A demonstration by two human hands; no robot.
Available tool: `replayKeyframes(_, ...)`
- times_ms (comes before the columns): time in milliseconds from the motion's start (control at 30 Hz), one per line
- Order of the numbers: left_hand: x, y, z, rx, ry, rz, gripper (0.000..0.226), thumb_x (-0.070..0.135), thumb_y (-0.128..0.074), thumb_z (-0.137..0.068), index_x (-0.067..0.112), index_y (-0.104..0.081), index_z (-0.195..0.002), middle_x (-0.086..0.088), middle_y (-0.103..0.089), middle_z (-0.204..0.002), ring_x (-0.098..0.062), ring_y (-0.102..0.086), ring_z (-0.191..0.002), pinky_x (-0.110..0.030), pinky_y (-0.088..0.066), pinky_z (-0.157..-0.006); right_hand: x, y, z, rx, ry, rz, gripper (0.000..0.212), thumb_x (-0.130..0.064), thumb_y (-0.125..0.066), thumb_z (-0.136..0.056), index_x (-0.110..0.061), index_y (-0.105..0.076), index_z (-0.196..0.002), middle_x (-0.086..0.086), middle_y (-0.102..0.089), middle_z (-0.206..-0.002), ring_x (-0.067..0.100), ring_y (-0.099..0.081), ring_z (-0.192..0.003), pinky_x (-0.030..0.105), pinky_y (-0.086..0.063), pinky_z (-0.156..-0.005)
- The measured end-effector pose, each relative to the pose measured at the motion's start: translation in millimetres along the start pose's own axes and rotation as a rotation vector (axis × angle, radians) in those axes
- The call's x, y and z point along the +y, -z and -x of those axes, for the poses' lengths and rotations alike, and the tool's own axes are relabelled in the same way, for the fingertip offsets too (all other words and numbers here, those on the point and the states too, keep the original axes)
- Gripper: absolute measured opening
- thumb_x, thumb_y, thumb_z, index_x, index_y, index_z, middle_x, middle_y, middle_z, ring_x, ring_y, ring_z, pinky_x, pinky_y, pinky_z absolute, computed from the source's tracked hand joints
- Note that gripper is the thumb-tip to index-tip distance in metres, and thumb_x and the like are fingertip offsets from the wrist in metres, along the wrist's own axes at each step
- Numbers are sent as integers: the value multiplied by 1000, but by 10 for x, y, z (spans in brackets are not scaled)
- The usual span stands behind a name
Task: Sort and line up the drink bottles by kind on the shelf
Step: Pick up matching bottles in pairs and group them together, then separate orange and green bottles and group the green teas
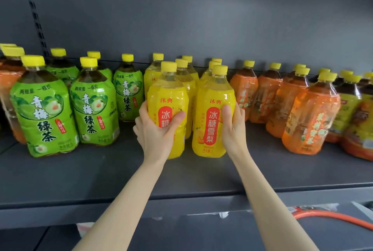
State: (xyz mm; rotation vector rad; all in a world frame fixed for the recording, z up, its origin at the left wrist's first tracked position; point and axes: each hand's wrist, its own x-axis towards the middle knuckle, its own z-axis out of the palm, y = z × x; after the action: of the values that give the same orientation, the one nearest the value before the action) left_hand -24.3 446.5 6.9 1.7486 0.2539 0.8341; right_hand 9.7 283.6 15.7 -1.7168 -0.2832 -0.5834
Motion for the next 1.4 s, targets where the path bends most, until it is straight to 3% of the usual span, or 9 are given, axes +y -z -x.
replayKeyframes(167,36,-36,-19,-2,12,-25,107,69,-63,-56,22,-23,-144,-8,-39,-137,-27,-32,-126,-44,-34,-99,20,-27,-6,3,27,21,54,-59,-35,-95,-29,-40,-139,-15,-49,-122,15,-47,-123,47,-43,-104)
replayKeyframes(267,54,-2,-18,-33,31,-32,113,72,-61,-57,19,-17,-146,-7,-38,-140,-27,-34,-129,-47,-36,-103,22,0,23,-13,-4,13,71,-73,-38,-85,-38,-25,-145,-3,-48,-139,16,-51,-124,48,-48,-100)
replayKeyframes(400,83,100,64,-136,2,-68,111,78,-55,-66,20,-10,-149,-5,-40,-144,-26,-42,-129,-51,-41,-103,-43,108,99,-82,-15,45,63,-48,-45,-95,-32,-19,-150,-1,-50,-141,16,-57,-119,46,-52,-96)
replayKeyframes(567,17,358,203,-197,-100,-259,73,44,-57,-88,18,-25,-148,-2,-50,-139,-24,-52,-122,-48,-46,-99,-183,259,301,-71,61,279,62,-31,-58,-95,-23,-29,-149,3,-41,-147,20,-51,-124,40,-49,-97)
replayKeyframes(733,181,709,364,-110,-234,-284,20,22,-62,-90,11,-66,-106,-3,-71,-97,-4,-61,-79,-6,-44,-69,-427,223,553,-34,205,322,28,-22,-59,-94,-13,-62,-120,5,-56,-127,21,-58,-108,41,-51,-88)
replayKeyframes(800,284,896,387,-96,-277,-270,11,20,-62,-90,14,-68,-97,0,-71,-88,-2,-62,-77,-4,-44,-67,-555,119,612,-77,211,272,22,-21,-59,-94,-10,-66,-112,4,-60,-117,19,-60,-100,44,-52,-84)
replayKeyframes(933,412,1390,390,-70,-317,-210,7,20,-61,-90,18,-67,-94,4,-71,-85,-9,-66,-81,-19,-52,-76,-881,-220,770,-125,274,210,16,-20,-58,-95,-11,-69,-103,2,-65,-104,10,-59,-87,34,-51,-77)
replayKeyframes(1100,362,2276,408,3,-313,-163,7,21,-63,-89,20,-69,-92,9,-71,-83,-5,-66,-80,-17,-51,-76,-1254,-887,1178,-199,322,111,13,-17,-59,-94,-11,-69,-99,1,-68,-98,1,-58,-79,19,-48,-73)
replayKeyframes(1400,-290,4151,415,43,-207,-212,8,19,-64,-88,22,-67,-94,14,-70,-87,10,-61,-86,-1,-40,-70,-1792,-2412,2314,-292,176,-47,7,-20,-60,-94,-25,-65,-95,-5,-69,-96,7,-64,-89,25,-51,-82)
